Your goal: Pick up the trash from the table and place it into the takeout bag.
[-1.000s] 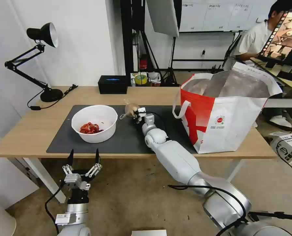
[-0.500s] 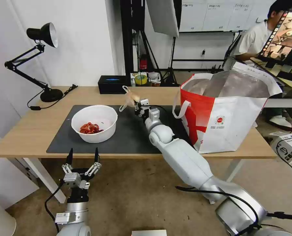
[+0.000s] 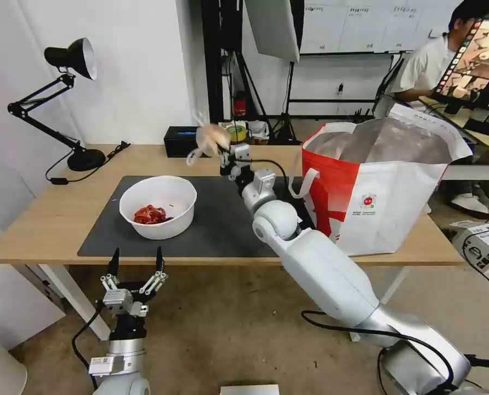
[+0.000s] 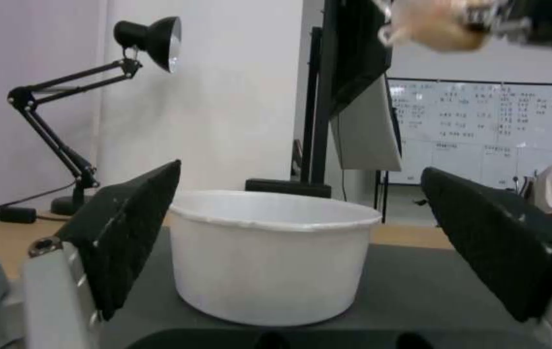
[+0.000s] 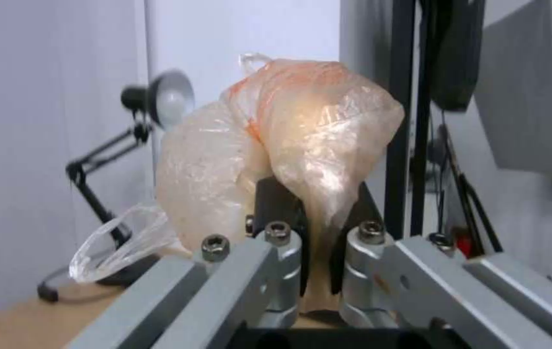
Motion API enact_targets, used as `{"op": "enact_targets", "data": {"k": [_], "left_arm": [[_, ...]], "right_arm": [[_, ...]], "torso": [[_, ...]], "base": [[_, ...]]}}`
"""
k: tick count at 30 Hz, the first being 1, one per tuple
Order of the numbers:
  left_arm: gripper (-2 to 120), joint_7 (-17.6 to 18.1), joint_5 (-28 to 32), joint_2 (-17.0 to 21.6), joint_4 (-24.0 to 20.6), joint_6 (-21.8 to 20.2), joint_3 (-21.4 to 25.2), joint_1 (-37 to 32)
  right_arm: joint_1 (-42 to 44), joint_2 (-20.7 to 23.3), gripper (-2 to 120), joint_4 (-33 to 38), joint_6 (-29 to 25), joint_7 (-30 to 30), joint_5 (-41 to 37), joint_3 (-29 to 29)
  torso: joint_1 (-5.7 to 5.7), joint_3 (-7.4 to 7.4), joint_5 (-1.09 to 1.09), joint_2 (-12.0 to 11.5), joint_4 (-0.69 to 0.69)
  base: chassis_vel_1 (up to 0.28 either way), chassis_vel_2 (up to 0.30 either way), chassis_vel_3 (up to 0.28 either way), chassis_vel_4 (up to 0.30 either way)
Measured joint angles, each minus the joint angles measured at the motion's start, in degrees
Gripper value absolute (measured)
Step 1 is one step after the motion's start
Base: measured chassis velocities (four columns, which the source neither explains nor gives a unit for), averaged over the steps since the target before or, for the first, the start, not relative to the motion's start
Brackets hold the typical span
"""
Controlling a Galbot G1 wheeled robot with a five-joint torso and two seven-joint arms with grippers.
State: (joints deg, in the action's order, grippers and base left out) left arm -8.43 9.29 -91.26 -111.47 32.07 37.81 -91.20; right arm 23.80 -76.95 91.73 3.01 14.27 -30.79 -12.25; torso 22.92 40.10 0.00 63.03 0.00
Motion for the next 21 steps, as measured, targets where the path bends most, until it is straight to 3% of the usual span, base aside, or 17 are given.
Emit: {"op": "enact_targets", "data": {"k": [6, 12, 21], "left_arm": [[100, 0.00, -0.63, 0.00, -0.29, -0.10, -0.20, -0.11], [100, 0.00, -0.85, -0.01, -0.29, -0.17, -0.23, -0.15], [100, 0.00, -1.11, -0.01, -0.15, -0.19, -0.64, -0.11]], "right_arm": [[-0.66, 0.70, 3, 6.17, 3.21, 3.54, 0.00, 1.96], [-1.84, 2.74, 3, 11.68, 9.75, 9.10, 0.08, 6.89], [-3.96, 4.47, 3, 13.45, 17.83, 18.69, 0.10, 12.86]], "torso": [[0.00, 0.00, 0.00, 0.00, 0.00], [0.00, 0.00, 0.00, 0.00, 0.00], [0.00, 0.00, 0.01, 0.00, 0.00]], "base": [[0.000, 0.000, 0.000, 0.000], [0.000, 0.000, 0.000, 0.000], [0.000, 0.000, 0.000, 0.000]]}}
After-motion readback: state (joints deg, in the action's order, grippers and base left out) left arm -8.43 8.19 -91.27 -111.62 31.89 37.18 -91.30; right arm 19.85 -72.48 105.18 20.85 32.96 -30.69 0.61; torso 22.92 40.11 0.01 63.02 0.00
